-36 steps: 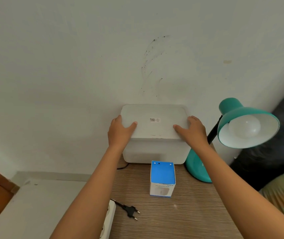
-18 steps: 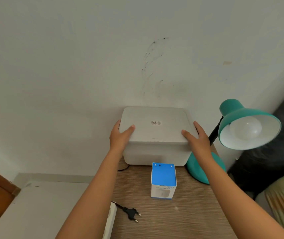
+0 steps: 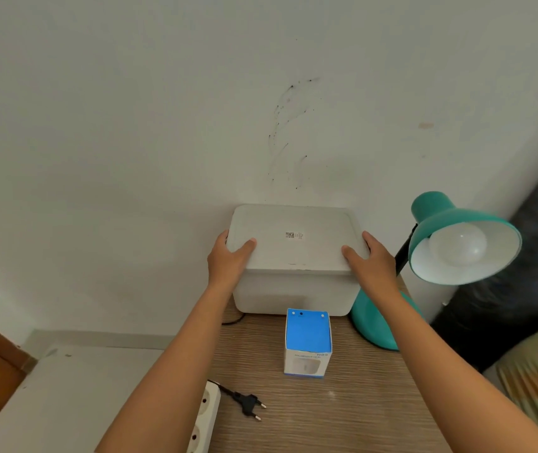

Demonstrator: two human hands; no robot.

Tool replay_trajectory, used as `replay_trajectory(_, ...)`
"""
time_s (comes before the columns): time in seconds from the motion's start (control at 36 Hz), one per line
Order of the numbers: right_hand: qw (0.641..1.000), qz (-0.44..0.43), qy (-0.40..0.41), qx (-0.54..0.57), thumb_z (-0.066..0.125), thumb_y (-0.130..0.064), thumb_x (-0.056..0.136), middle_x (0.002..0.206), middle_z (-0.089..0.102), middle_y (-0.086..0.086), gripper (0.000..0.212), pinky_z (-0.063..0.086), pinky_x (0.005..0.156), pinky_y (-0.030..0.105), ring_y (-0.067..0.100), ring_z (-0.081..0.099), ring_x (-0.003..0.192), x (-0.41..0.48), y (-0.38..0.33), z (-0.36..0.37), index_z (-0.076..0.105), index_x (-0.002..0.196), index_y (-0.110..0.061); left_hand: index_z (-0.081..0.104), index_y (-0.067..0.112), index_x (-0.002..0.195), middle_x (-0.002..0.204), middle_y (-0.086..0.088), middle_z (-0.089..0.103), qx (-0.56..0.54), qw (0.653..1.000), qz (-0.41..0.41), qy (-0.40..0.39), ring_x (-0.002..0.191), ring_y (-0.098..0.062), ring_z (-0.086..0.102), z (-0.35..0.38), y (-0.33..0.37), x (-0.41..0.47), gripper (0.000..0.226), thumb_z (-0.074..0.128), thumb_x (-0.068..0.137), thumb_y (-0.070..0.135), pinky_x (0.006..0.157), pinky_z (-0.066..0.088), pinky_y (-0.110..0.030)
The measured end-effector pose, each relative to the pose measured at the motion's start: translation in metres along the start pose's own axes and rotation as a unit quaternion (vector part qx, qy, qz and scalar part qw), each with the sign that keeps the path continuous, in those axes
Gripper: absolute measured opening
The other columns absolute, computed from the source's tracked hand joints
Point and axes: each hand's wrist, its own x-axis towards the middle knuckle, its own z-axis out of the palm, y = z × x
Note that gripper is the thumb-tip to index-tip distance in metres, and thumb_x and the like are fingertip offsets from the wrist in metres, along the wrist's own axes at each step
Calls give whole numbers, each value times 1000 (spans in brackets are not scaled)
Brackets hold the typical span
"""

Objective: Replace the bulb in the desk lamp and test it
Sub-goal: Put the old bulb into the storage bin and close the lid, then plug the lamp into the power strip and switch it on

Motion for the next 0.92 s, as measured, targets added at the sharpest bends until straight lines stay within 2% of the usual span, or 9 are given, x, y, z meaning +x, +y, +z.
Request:
replay_trajectory(0.17,995,-8,-38,-88,51,-21,92,138,44,19,48,36,96,33,31,43,126,-4,-16,-8,39,133,2,56,8,115,101,1,60,94,995,26,-22,90,-17,54,-14,12,-7,32,59,90,27,58,38,-16)
replay_trajectory(0.22,995,-17,-43,-93,50,-22,93,144,39,17,52,32,103,33,30,38,131,-8,-23,-11,34,138,-1,48,2,129,114,1,55,124,991,31,-26,104,-19,50,-23,19,-14,47,56,92,30,71,40,-16)
replay_trajectory(0.28,994,-38,-42,-96,50,-21,93,144,39,17,51,31,104,33,29,37,132,-16,-29,-13,34,137,-1,36,3,140,143,-8,43,150,988,37,-27,130,-25,40,-34,22,-24,61,55,92,35,100,36,-29)
replay_trajectory(0.36,992,-68,-45,-94,52,-19,92,144,38,17,52,28,107,32,28,36,133,-35,-35,-12,34,137,0,33,6,143,150,-12,34,169,984,52,-32,138,-25,31,-54,17,-49,64,53,93,39,111,26,-35)
replay_trajectory(0.44,989,-100,-50,-92,54,-19,91,146,38,15,54,26,110,32,27,36,134,-57,-34,-4,35,139,-3,33,7,143,149,-11,35,198,977,63,-38,137,-23,32,-75,-1,-85,64,52,92,40,111,26,-34)
replay_trajectory(0.56,984,-145,-73,-68,57,-16,89,136,49,11,46,38,104,35,25,48,124,-98,-28,15,45,132,-6,29,9,145,151,-8,32,232,970,24,-63,138,-21,30,-100,-45,-136,69,53,91,45,110,26,-32)
replay_trajectory(0.72,967,-180,-165,-69,58,-11,86,108,62,7,29,38,84,17,16,57,98,-159,-5,61,58,115,-5,37,20,135,135,2,42,242,966,-13,-95,128,-21,40,-113,-103,-194,70,62,80,54,101,36,-30)
replay_trajectory(0.83,942,-169,-250,-146,57,-13,87,116,59,8,35,42,90,25,20,56,107,-178,17,92,55,121,-9,32,24,136,132,2,44,257,961,-31,-98,120,-17,45,-109,-127,-209,87,60,66,69,96,45,-39)
replay_trajectory(0.92,922,-166,-279,-211,54,-17,88,119,56,11,35,43,92,30,23,53,110,-182,28,108,54,121,-7,25,21,141,136,-2,44,299,951,-26,-77,121,-20,45,-105,-134,-210,92,58,69,68,94,47,-41)
